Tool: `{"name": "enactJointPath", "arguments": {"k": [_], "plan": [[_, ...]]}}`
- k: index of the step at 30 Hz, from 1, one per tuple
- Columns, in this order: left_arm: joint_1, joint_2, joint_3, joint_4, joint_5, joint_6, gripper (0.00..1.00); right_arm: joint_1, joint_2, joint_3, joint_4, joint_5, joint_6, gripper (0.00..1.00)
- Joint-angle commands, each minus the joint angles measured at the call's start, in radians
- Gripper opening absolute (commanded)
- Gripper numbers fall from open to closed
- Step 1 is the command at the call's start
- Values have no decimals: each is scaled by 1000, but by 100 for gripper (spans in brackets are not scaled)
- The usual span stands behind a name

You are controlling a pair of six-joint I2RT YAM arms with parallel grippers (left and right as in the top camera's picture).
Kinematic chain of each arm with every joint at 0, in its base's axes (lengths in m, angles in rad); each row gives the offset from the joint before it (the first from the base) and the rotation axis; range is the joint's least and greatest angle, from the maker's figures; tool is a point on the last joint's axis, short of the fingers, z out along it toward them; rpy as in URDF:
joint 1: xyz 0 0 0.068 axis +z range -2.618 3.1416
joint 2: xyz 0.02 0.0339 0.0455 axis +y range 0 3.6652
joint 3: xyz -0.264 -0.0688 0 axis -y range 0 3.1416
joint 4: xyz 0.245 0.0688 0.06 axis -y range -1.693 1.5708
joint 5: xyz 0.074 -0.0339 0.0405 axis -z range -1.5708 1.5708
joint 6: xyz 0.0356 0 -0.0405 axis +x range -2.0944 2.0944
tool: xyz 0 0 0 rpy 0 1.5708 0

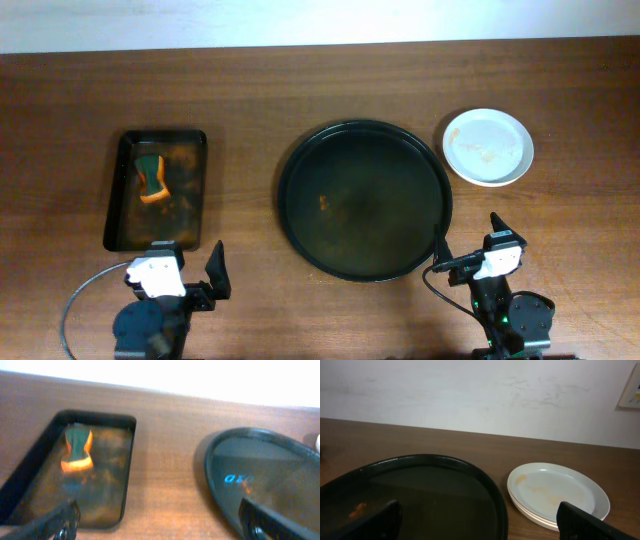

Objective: Clean dirty plates on tray and stack at the side

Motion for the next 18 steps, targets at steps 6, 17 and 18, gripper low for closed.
{"name": "enactJointPath", "arguments": {"k": [6, 17, 18], "plan": [[5, -150, -392, 661, 52, 132, 99, -6, -8, -5, -5, -14, -7, 99], [9, -150, -393, 536, 113, 234, 99, -6, -8, -5, -5, -14, -7, 99], [9, -150, -393, 536, 113, 234, 99, -6, -8, -5, -5, -14, -7, 98]]}}
